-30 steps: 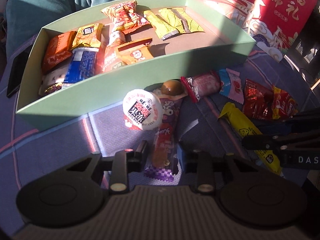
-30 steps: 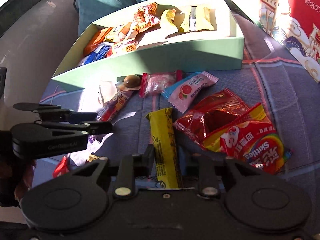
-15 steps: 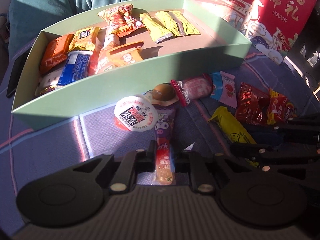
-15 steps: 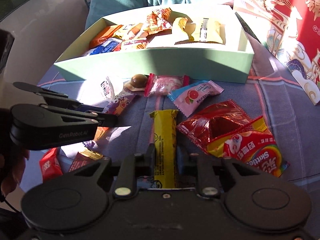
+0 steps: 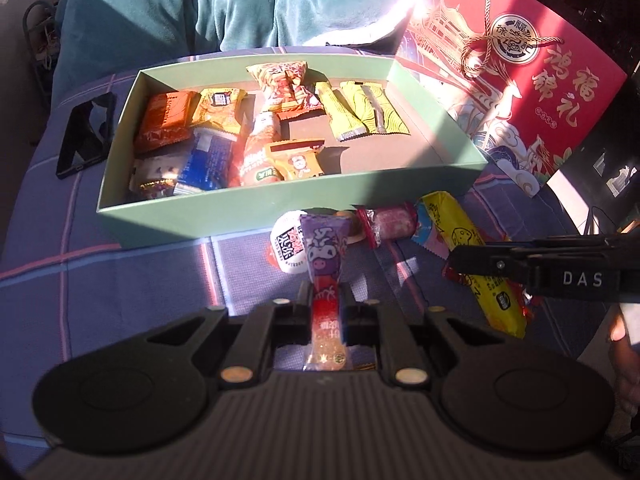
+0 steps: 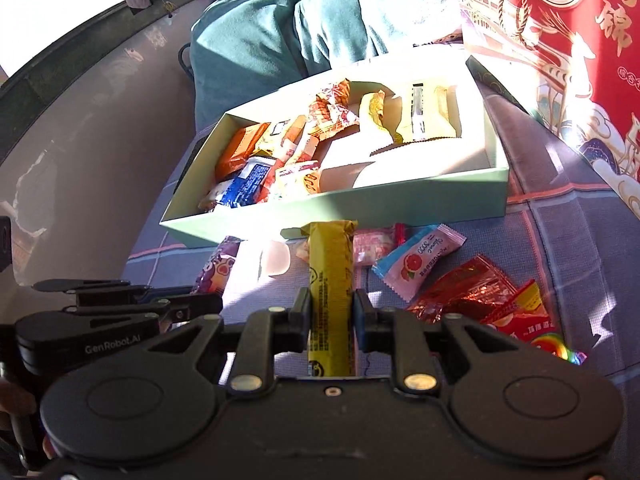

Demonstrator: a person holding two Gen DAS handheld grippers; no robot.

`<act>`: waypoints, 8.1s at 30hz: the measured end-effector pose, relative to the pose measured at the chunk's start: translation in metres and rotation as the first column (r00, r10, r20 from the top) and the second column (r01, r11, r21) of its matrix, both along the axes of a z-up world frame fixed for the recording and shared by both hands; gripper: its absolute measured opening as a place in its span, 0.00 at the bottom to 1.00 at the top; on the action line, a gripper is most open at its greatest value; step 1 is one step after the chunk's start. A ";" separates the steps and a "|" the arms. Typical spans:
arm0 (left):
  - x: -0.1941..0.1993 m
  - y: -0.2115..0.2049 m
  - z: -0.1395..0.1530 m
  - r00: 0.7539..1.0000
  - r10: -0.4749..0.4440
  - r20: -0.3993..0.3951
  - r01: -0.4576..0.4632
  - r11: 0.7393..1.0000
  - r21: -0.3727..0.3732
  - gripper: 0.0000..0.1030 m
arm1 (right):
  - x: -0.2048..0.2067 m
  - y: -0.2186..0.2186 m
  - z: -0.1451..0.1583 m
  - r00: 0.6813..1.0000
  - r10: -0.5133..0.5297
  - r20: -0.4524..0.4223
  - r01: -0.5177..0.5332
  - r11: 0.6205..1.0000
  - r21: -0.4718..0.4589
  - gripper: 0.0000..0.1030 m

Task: Organize snacks
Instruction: 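Carry both snacks into the green box and open both grippers, then grasp the white jelly cup with the left gripper while the right grasps the red candy bag, then lower the jelly cup and red bag into the green box and open both grippers, then grasp the brown chocolate bar with the left gripper while the right grasps the red Skittles pack, then carry both snacks into the green box and open both grippers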

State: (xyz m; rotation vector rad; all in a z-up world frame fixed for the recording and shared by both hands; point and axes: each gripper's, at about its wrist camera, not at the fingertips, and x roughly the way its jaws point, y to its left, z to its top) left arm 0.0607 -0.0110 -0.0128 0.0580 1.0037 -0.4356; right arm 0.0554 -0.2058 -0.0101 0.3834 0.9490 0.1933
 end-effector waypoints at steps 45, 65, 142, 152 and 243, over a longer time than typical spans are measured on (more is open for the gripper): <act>0.092 0.004 0.000 0.983 0.167 0.079 -0.172 0.983 0.062 1.00 | 0.114 -0.030 0.017 0.998 -0.053 0.035 0.054 0.998 -0.022 1.00; 0.046 -0.033 -0.052 0.998 0.039 0.050 -0.049 0.978 0.203 1.00 | 0.014 -0.064 -0.053 0.966 -0.181 -0.185 0.179 0.983 -0.029 1.00; 0.109 -0.098 0.008 0.985 0.002 0.173 -0.026 0.991 0.131 1.00 | 0.093 -0.085 0.026 0.980 -0.176 0.088 0.179 0.984 -0.017 1.00; 0.057 -0.074 0.003 0.991 0.002 0.132 -0.021 0.990 0.141 1.00 | 0.038 -0.080 0.016 0.985 -0.170 0.037 0.171 0.985 -0.010 1.00; 0.144 -0.104 -0.009 0.998 -0.024 0.055 0.022 0.999 0.045 0.36 | 0.151 -0.073 -0.009 0.987 -0.162 -0.018 0.163 0.985 0.063 0.50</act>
